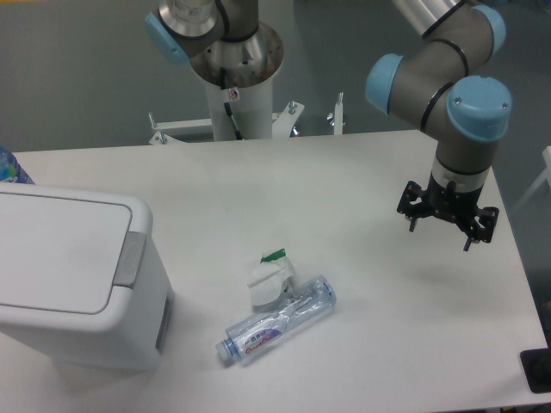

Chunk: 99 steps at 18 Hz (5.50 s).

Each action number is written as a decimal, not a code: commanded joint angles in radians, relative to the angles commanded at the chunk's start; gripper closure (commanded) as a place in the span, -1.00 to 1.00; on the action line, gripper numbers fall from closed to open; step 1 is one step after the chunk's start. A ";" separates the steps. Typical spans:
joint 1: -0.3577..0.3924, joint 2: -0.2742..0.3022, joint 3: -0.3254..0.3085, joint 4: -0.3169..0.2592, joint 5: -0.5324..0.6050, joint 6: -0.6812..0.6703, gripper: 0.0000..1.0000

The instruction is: Open the trash can

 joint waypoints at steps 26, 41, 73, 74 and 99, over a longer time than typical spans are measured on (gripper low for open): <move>-0.207 0.163 -0.035 0.008 -0.313 -0.556 -1.00; -0.425 0.195 0.072 0.008 -0.413 -0.968 -1.00; -0.494 0.190 0.018 0.054 -0.397 -0.988 -1.00; -0.494 0.190 0.018 0.054 -0.397 -0.986 -1.00; -0.494 0.179 0.021 0.066 -0.396 -0.989 -1.00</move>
